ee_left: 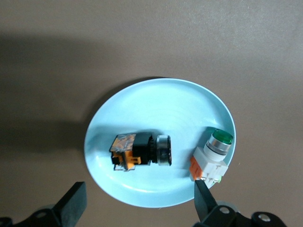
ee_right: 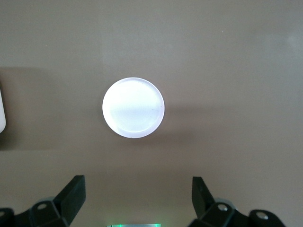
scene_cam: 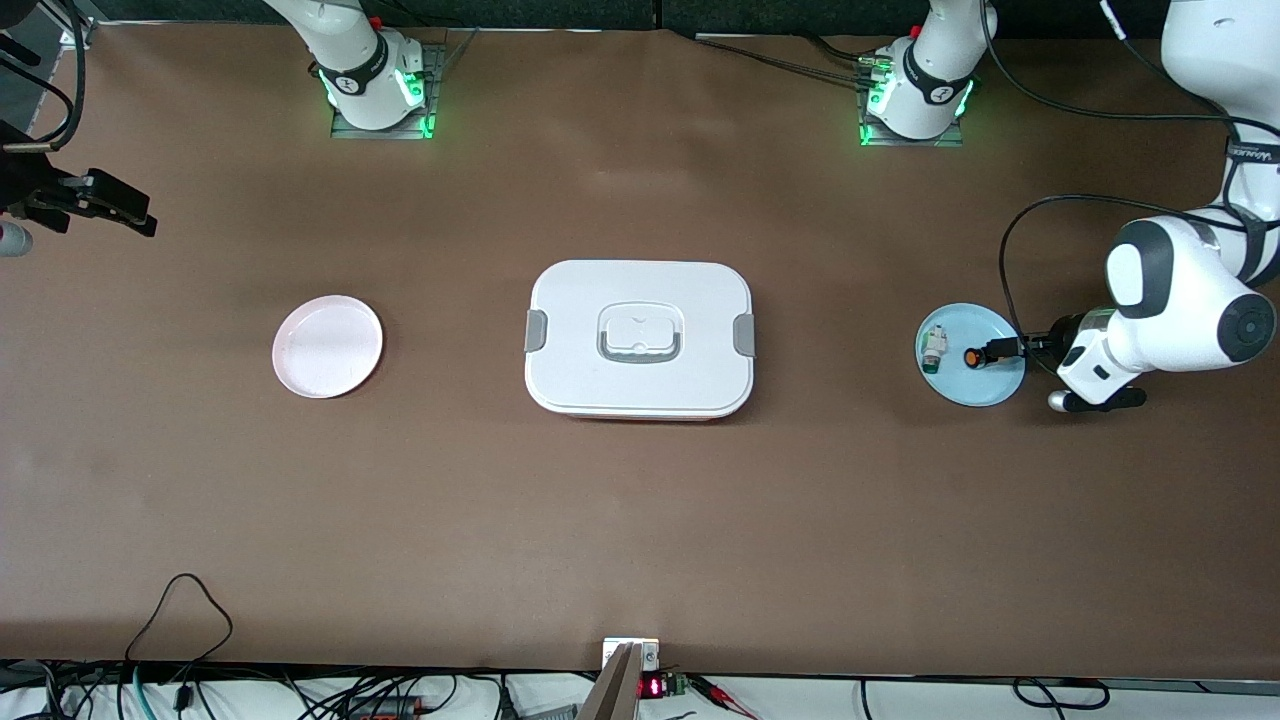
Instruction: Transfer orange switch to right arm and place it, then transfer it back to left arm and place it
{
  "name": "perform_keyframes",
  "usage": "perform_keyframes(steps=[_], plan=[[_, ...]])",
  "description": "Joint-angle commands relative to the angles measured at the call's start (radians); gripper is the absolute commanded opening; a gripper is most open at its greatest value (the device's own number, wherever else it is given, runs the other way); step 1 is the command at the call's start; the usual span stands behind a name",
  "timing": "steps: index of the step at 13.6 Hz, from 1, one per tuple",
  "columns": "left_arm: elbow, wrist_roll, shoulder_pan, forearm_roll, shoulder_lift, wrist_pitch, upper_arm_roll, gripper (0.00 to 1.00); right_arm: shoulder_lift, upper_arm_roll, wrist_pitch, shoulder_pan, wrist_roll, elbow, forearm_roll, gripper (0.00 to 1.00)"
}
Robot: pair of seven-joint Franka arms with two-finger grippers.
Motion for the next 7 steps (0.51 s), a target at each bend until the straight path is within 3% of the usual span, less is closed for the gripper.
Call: perform_keyframes(steps=[1, 7], plan=[[-0.004, 0.007, 0.007, -0.025, 0.036, 0.040, -0.007, 1.00, 0.000, -0.001, -0.017, 0.002, 0.002, 0.019, 0.016, 1.00], [-0.004, 0.013, 0.008, -0.028, 0.090, 0.096, -0.007, 1.00, -0.001, 0.002, -0.019, 0.004, -0.001, 0.019, 0.016, 1.00]])
